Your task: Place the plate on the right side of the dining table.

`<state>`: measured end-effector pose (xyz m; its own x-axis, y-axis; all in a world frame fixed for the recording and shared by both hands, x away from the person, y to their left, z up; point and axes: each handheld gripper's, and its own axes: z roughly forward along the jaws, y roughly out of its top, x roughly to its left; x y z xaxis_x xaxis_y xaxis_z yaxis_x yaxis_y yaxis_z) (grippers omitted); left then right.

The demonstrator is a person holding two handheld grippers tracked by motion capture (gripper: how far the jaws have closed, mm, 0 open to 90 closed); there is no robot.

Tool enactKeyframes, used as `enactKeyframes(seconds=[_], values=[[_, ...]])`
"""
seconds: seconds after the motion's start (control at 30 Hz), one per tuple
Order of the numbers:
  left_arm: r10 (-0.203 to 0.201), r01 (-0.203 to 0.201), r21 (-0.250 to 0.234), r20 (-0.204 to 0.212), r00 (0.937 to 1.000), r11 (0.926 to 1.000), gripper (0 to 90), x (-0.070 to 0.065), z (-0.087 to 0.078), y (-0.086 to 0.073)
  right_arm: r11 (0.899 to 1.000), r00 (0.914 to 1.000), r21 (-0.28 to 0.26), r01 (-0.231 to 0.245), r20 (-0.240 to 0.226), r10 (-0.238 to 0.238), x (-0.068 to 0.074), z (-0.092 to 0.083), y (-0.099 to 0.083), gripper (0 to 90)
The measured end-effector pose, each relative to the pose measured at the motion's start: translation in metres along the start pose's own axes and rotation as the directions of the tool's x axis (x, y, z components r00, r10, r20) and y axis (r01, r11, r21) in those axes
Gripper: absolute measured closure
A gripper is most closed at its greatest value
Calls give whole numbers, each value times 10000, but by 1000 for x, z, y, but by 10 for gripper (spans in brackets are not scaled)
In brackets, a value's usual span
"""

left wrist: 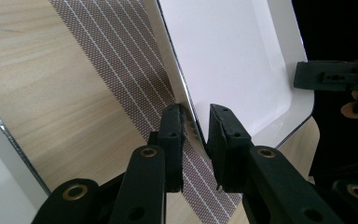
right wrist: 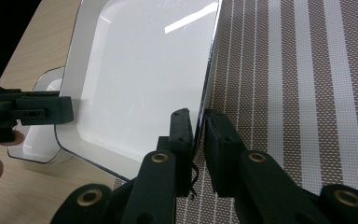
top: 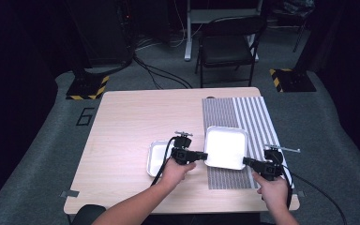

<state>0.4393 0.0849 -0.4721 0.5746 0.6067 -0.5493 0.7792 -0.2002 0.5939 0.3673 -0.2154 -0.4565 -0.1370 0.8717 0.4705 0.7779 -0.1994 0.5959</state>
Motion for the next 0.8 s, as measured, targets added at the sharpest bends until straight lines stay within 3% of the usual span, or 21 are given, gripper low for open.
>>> enactKeyframes(seconds=[0.5, 0.8], values=[[248, -250, 196, 73, 9997, 9995, 746, -9, 15, 0, 9999, 9998, -106, -119, 163, 120, -15, -8, -4, 821], [121, -122, 245, 59, 9999, 9996, 749, -11, 23, 1, 9998, 9995, -58, -201, 230, 202, -21, -9, -6, 821]])
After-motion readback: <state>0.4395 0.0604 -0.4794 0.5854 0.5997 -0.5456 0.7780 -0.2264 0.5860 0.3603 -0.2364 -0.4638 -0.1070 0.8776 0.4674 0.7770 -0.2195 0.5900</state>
